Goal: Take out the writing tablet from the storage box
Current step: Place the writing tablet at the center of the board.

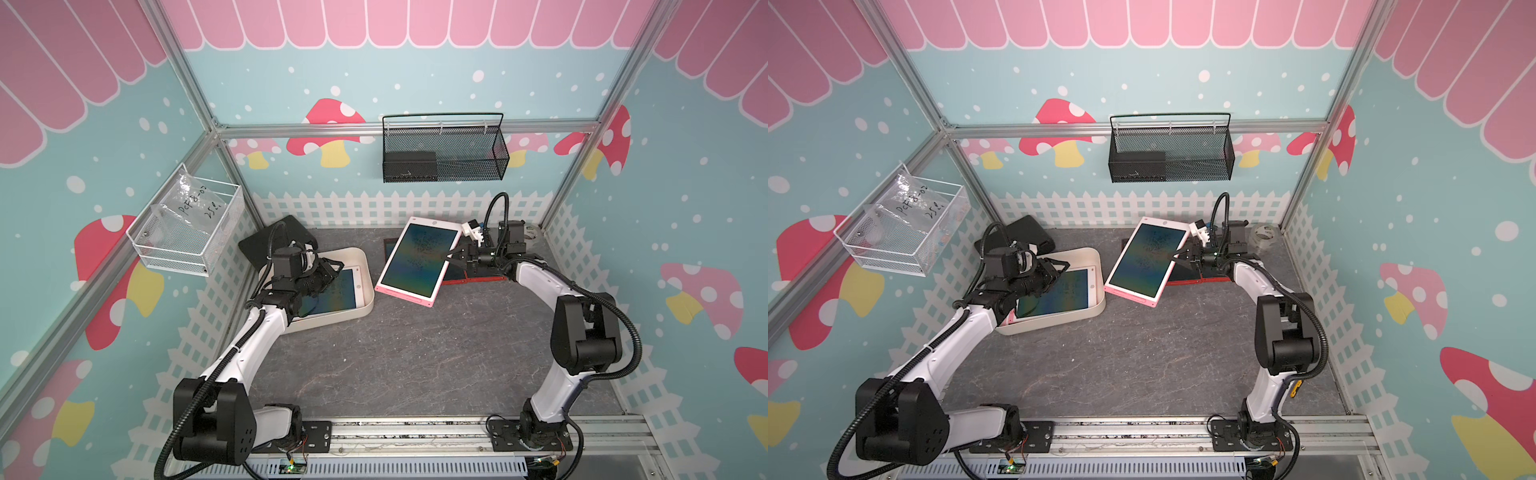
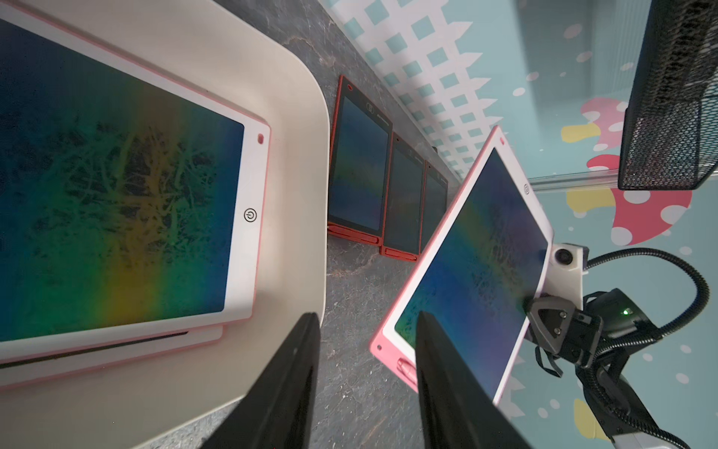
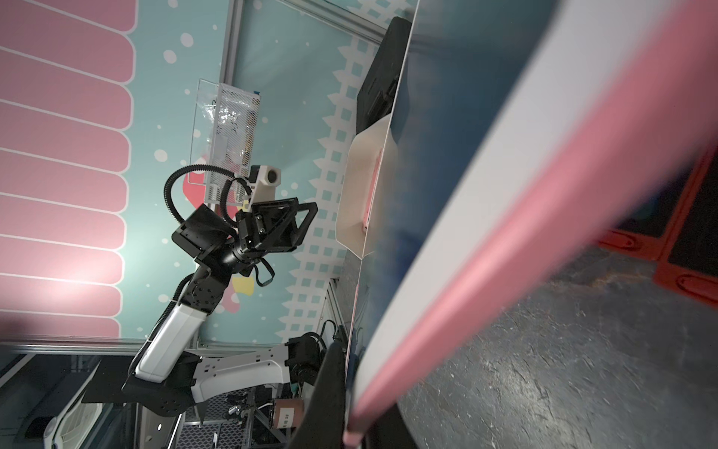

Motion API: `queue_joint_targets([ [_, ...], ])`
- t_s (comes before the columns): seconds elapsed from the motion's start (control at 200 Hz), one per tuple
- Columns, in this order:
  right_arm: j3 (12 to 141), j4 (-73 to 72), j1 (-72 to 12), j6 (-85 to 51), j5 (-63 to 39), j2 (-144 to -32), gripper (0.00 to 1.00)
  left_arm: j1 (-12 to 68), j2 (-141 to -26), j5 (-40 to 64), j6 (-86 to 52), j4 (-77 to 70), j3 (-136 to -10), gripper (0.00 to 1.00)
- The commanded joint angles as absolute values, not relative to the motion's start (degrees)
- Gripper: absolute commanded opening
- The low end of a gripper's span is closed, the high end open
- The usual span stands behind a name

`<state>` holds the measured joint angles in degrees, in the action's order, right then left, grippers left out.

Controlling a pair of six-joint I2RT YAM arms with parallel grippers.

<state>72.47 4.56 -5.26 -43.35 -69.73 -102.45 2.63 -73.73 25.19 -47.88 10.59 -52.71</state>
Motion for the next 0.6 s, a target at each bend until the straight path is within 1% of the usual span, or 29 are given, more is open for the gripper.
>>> queue_joint_targets([
  [0.0, 69.66, 13.66, -5.4, -33.89, -70.9, -100.44, 0.0, 1.17, -74.08, 26.46, -45.8, 11.31, -54.49, 0.43],
  [0.25, 68.11, 27.52, -5.42, -21.39, -69.56, -99.68, 0.0, 0.26, -76.92, 28.42, -45.9, 9.26, -55.25, 0.43],
  [0.59, 61.98, 30.32, -6.85, -17.03, -67.94, -99.09, 0.0, -0.22, -79.54, 29.96, -42.29, 10.65, -58.24, 0.41],
])
